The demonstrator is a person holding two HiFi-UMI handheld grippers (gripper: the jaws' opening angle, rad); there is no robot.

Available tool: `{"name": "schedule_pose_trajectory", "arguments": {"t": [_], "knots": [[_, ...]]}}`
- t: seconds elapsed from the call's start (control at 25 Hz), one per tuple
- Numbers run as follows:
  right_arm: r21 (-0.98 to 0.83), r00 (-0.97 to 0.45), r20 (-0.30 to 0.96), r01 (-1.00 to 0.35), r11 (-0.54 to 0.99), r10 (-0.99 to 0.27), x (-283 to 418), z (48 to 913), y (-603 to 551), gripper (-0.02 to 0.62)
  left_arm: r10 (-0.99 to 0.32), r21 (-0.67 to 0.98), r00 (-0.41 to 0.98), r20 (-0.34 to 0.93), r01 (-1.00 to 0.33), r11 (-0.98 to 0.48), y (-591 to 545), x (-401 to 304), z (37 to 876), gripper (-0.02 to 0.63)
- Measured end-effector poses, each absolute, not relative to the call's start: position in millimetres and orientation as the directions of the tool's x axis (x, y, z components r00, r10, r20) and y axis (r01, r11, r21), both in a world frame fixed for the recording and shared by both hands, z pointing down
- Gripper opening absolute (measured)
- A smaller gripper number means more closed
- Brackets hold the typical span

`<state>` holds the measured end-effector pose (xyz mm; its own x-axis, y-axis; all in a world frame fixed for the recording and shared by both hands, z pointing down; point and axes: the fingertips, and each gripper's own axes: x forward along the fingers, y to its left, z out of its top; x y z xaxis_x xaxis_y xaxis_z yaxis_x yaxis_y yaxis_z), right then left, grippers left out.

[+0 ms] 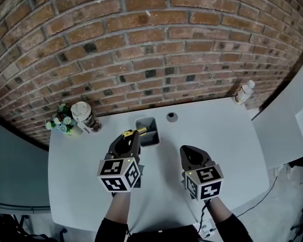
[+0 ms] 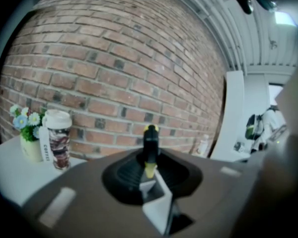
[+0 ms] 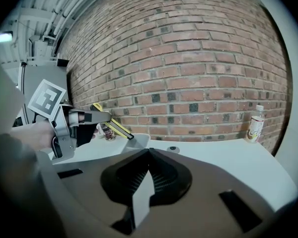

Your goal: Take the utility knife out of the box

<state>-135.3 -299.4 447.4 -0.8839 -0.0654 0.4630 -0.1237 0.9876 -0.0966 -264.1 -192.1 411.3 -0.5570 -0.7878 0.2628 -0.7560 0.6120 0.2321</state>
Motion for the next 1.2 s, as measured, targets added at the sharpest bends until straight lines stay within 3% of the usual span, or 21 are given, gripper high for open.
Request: {"name": "schedule_pose_trajectory", "arguments": {"t": [1.2], "knots": [[-0.051,-0.896,0.409,-0.212,0.976,-0.173,-65,408,-217,0.008,-0.876,0.234,-0.430,0.218,-0.849,0.475,-114,-184,388,0.074]]}}
